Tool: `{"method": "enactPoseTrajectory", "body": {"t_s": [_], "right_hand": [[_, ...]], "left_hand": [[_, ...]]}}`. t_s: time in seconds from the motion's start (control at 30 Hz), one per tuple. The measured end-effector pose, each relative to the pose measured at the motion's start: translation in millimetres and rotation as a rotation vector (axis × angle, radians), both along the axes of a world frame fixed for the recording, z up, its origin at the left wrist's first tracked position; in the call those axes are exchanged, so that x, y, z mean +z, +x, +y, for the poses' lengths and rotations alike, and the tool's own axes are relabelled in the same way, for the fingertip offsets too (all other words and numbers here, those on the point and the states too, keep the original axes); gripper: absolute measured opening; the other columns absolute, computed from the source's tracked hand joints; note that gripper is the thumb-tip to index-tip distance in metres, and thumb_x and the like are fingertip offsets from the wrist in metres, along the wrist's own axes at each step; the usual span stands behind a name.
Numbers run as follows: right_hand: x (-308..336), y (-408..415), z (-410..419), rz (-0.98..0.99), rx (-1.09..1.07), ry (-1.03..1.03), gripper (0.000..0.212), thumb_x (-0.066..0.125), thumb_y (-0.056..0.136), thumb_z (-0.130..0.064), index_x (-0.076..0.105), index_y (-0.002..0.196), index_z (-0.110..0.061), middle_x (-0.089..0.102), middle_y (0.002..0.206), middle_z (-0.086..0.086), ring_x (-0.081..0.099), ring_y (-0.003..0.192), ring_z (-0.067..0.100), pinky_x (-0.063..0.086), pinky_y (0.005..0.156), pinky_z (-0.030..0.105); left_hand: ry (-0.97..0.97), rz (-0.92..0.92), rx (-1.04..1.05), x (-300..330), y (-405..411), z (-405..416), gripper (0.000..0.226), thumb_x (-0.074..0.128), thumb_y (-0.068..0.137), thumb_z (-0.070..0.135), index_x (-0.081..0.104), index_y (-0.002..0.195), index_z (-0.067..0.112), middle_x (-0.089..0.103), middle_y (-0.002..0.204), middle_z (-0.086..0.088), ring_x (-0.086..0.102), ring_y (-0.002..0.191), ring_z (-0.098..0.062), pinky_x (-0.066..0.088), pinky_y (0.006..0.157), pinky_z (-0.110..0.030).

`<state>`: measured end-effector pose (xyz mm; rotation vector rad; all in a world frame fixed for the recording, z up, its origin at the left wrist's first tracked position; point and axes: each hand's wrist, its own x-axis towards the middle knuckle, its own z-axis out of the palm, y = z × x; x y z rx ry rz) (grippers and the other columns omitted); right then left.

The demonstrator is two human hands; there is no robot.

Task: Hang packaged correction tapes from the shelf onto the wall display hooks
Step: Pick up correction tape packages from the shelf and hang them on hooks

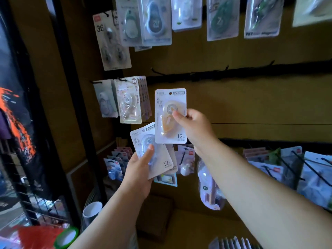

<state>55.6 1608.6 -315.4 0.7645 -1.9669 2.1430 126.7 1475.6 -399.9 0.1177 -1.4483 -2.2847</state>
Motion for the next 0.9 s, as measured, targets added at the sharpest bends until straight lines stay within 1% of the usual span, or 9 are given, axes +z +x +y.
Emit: {"method": "enactPoseTrajectory", "body": {"t_s": [0.1, 0.17, 0.27, 0.33, 0.5, 0.63, 0.7, 0.83, 0.9], "right_hand": [[31.1, -9.0, -18.6, 0.062, 0.003, 0.036, 0.015, 0.064, 0.09, -0.029, 0.067, 0.094, -0.015, 0.072, 0.09, -0.002, 0.069, 0.081, 0.015, 0.057, 0.068, 0.027], [47.4, -14.6, -30.0, 0.074, 0.0, 0.066, 0.016, 0.063, 0.091, -0.03, 0.066, 0.097, -0.015, 0.07, 0.089, -0.004, 0.067, 0.077, 0.009, 0.054, 0.064, 0.023], [65.2, -21.9, -44.1, 0.079, -0.02, 0.082, 0.023, 0.063, 0.091, -0.031, 0.066, 0.102, -0.011, 0.071, 0.095, -0.001, 0.068, 0.083, 0.013, 0.056, 0.073, 0.029], [72.4, -26.1, -51.0, 0.084, -0.04, 0.09, 0.025, 0.063, 0.091, -0.031, 0.066, 0.103, -0.01, 0.072, 0.098, 0.002, 0.068, 0.087, 0.016, 0.056, 0.073, 0.029], [74.5, -35.9, -62.8, 0.042, -0.092, 0.067, 0.023, 0.064, 0.09, -0.029, 0.067, 0.098, -0.007, 0.072, 0.098, 0.005, 0.069, 0.089, 0.02, 0.057, 0.082, 0.038], [72.6, -44.5, -66.8, 0.036, -0.17, 0.056, 0.027, 0.064, 0.09, -0.029, 0.068, 0.099, -0.005, 0.071, 0.097, 0.007, 0.068, 0.089, 0.023, 0.055, 0.078, 0.037], [73.5, -51.6, -70.4, 0.025, -0.208, 0.096, 0.03, 0.064, 0.089, -0.032, 0.067, 0.1, -0.005, 0.07, 0.097, 0.007, 0.067, 0.088, 0.023, 0.055, 0.079, 0.038], [76.6, -67.0, -76.8, -0.054, -0.27, 0.182, 0.037, 0.064, 0.087, -0.04, 0.066, 0.101, -0.007, 0.07, 0.099, 0.008, 0.067, 0.088, 0.026, 0.057, 0.083, 0.04], [76.2, -72.4, -76.7, -0.083, -0.283, 0.218, 0.04, 0.064, 0.087, -0.042, 0.064, 0.104, -0.006, 0.069, 0.102, 0.008, 0.066, 0.089, 0.026, 0.056, 0.079, 0.037]], "left_hand": [[0.017, -0.013, 0.03, 4.8, -2.5, -7.0, 0.034, 0.06, 0.093, 0.027, 0.061, 0.124, 0.015, 0.073, 0.112, -0.01, 0.069, 0.102, -0.032, 0.051, 0.093, -0.059], [0.016, -0.016, 0.045, 7.0, -4.5, -11.6, 0.028, 0.059, 0.094, 0.025, 0.063, 0.12, 0.016, 0.075, 0.106, -0.007, 0.071, 0.096, -0.029, 0.054, 0.09, -0.055], [0.015, -0.014, 0.044, 11.5, -5.2, -18.3, 0.029, 0.059, 0.093, 0.026, 0.063, 0.121, 0.018, 0.074, 0.109, -0.009, 0.07, 0.098, -0.03, 0.054, 0.089, -0.054], [0.011, -0.011, 0.042, 13.8, -5.4, -23.2, 0.029, 0.059, 0.093, 0.027, 0.063, 0.121, 0.018, 0.073, 0.111, -0.01, 0.069, 0.101, -0.032, 0.055, 0.089, -0.054], [-0.011, -0.001, 0.051, 17.9, -6.6, -33.1, 0.03, 0.058, 0.094, 0.027, 0.062, 0.122, 0.015, 0.073, 0.111, -0.013, 0.069, 0.099, -0.035, 0.054, 0.086, -0.06], [-0.02, 0.018, 0.047, 17.2, -6.3, -38.8, 0.029, 0.059, 0.093, 0.027, 0.062, 0.12, 0.017, 0.074, 0.109, -0.011, 0.07, 0.097, -0.033, 0.055, 0.085, -0.058], [-0.015, 0.02, 0.039, 16.1, -5.6, -39.7, 0.03, 0.059, 0.091, 0.028, 0.063, 0.119, 0.017, 0.074, 0.111, -0.011, 0.07, 0.099, -0.033, 0.054, 0.087, -0.058], [0.0, 0.024, 0.032, 13.3, -3.9, -40.0, 0.037, 0.064, 0.083, 0.031, 0.064, 0.117, 0.018, 0.075, 0.108, -0.009, 0.072, 0.095, -0.03, 0.057, 0.083, -0.054], [0.005, 0.025, 0.026, 13.3, -3.3, -39.9, 0.043, 0.064, 0.08, 0.032, 0.063, 0.12, 0.015, 0.073, 0.111, -0.011, 0.07, 0.099, -0.032, 0.056, 0.084, -0.055]]}}
